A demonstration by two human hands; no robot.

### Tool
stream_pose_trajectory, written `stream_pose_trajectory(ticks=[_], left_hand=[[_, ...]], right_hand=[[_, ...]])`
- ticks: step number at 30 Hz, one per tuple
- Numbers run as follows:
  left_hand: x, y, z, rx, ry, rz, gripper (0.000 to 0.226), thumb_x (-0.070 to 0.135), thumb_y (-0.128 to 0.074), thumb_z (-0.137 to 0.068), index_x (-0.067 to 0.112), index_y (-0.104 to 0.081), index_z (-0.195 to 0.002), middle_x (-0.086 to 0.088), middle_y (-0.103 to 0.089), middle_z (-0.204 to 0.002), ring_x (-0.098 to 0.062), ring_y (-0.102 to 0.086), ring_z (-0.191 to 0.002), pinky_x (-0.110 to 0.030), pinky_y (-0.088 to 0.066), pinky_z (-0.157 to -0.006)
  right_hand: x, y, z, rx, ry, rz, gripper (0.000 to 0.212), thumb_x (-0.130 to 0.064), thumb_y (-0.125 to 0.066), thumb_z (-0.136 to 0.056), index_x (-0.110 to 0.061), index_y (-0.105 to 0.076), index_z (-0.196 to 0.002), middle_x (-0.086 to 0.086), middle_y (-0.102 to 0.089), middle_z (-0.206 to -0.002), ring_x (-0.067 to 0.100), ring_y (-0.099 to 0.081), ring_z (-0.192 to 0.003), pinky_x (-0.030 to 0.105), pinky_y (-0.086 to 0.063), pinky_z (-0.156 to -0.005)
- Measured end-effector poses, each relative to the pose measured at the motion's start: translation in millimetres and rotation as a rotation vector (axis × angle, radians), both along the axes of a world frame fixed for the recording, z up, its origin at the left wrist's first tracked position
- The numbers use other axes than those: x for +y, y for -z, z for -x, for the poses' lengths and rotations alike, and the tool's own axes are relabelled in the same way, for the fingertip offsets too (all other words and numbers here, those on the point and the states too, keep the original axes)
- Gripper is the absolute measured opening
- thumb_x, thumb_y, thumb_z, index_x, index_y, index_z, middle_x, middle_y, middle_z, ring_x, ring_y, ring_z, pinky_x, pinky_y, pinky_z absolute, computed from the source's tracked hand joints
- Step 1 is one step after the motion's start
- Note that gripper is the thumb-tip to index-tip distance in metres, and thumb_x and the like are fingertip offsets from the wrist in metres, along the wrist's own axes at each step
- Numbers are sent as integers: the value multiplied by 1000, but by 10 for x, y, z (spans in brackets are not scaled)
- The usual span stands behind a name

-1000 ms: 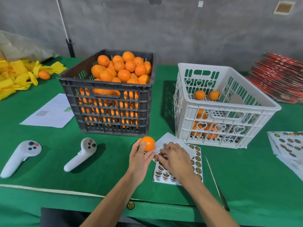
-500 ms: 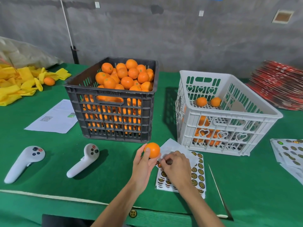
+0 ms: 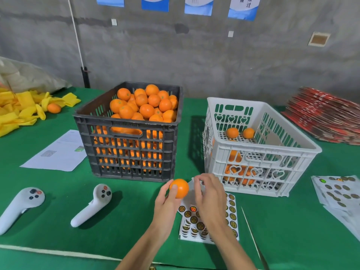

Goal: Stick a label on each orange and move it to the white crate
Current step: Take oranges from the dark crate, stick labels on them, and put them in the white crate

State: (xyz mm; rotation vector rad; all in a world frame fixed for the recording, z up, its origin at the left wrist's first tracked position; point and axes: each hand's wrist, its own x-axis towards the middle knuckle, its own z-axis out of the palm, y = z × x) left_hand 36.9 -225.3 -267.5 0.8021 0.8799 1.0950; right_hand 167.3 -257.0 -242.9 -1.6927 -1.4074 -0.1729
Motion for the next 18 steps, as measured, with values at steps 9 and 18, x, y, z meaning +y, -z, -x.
stream_pose_trajectory(ticks=[9,18], left_hand=[[60,-652,-66,-246,128,-38,35,24,-51,-107,8,-56,-138,-19,-70,-130,-34,-68,-122,-50,-48,-111],[354,-1472,-279,226,241,-414,22,39,-66,-100,33,-63,-121,-1,-79,-105,-17,-75,-105,-41,-58,-100]], right_hand=[[10,-346,61,-121,-119,-154,30,-26,-53,-105,-14,-70,-126,-5,-67,-129,8,-60,-118,19,-45,-105],[131,-1117,-399,-127,-103,-80,58,-56,-62,-90,-25,-50,-137,-6,-64,-124,9,-66,-91,6,-45,-68]])
